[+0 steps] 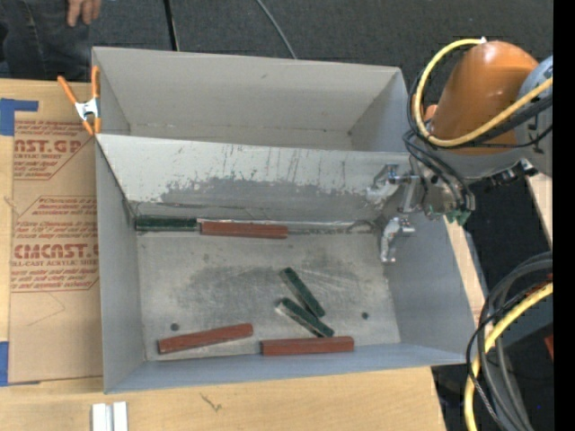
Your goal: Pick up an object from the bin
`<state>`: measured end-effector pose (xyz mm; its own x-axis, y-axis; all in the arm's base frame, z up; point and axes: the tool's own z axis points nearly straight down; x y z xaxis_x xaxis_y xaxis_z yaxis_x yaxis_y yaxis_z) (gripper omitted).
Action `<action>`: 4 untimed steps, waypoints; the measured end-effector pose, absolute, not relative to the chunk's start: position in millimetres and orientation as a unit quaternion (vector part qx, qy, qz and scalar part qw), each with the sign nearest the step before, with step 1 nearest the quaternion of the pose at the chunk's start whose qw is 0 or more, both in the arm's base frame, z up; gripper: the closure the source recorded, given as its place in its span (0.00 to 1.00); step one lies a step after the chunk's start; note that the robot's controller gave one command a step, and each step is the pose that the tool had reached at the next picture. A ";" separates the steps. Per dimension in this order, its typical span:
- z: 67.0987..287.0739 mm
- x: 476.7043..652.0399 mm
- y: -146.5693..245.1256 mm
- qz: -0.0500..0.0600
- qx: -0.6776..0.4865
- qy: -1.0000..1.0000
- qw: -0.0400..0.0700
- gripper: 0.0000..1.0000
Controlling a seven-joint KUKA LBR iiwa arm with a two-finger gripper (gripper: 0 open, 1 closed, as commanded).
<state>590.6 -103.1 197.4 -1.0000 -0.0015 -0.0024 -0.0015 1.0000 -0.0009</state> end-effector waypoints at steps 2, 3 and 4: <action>76.7 561.4 -50.4 0.000 0.005 1.000 0.002 0.00; 73.4 540.4 -33.2 -0.002 0.049 0.999 0.013 0.00; 78.1 513.4 -29.5 0.000 -0.025 1.000 0.003 0.00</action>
Offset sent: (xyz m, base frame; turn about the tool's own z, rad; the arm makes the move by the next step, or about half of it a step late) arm -0.0305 0.0562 -0.1271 0.0115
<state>513.4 -29.5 78.1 -0.9987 -0.0498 -0.0062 -0.0498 0.9988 -0.0001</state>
